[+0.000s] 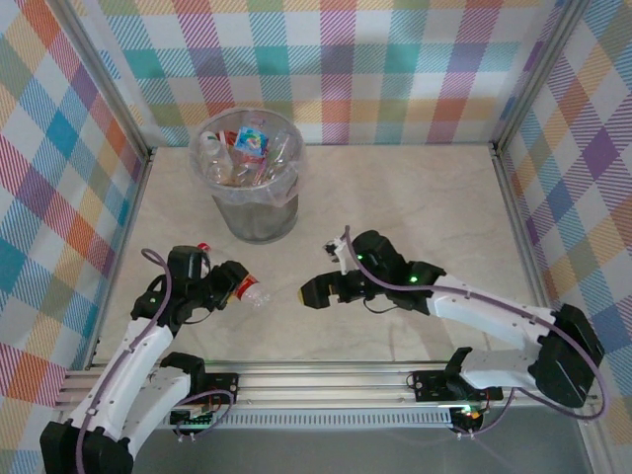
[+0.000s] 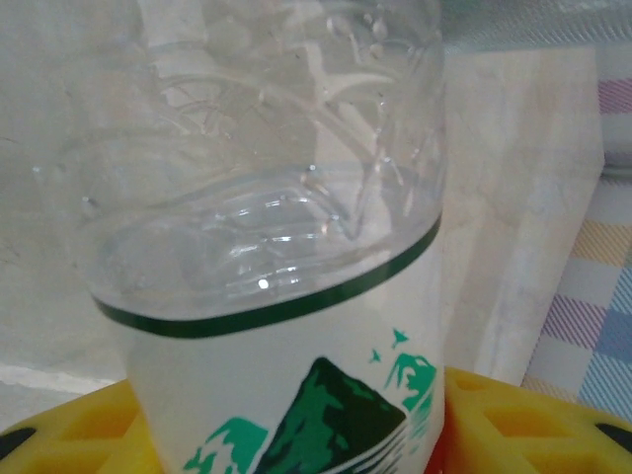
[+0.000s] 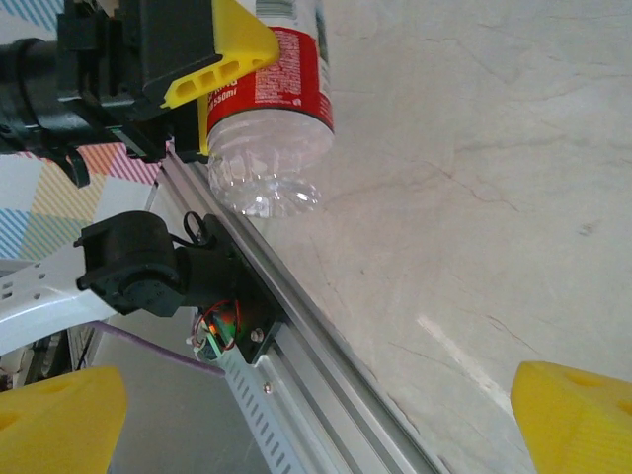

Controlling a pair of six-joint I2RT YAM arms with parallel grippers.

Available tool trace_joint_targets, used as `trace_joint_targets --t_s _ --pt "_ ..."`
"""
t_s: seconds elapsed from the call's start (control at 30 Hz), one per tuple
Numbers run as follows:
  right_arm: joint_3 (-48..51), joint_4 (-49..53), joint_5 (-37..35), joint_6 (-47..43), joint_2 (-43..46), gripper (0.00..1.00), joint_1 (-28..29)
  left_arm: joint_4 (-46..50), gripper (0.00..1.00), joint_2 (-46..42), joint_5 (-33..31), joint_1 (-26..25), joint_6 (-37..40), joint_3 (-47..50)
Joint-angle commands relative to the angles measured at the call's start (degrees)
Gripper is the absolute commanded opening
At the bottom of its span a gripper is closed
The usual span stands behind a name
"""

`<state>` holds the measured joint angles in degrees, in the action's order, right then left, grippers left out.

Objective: Put the plastic bottles in the bin

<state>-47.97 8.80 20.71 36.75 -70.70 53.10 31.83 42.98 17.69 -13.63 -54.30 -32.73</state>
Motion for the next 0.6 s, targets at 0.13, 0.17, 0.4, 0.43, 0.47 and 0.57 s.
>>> trace_joint_targets --t_s 0.13,0.17,0.4,0.43,0.47,0.57 --pt "-7.52 -7.87 -0.62 0.10 -9.09 1.00 3.42 -0.95 0.54 -0.32 -4.21 -8.05 -6.41 -3.66" --pt "-8.27 -7.90 -0.64 -0.02 -10.15 1.00 3.68 -1.16 0.54 -0.44 -4.68 -8.79 -6.98 -3.70" --pt "-11.37 -9.76 -0.01 0.50 -15.21 1.00 5.30 -4.25 0.55 0.41 -6.19 -12.42 -10.74 -3.48" --pt "-11.45 -10.14 0.01 0.85 -15.76 1.00 5.56 -4.81 0.55 0.52 -6.50 -12.92 -11.28 -3.35" --pt "-11.49 -10.59 -0.12 1.24 -16.25 1.00 5.66 -5.27 0.55 0.64 -6.82 -13.24 -11.64 -3.44" --pt "-11.52 -11.66 -0.30 2.00 -17.49 0.99 6.02 -5.79 0.55 0.63 -7.32 -13.70 -12.45 -3.57"
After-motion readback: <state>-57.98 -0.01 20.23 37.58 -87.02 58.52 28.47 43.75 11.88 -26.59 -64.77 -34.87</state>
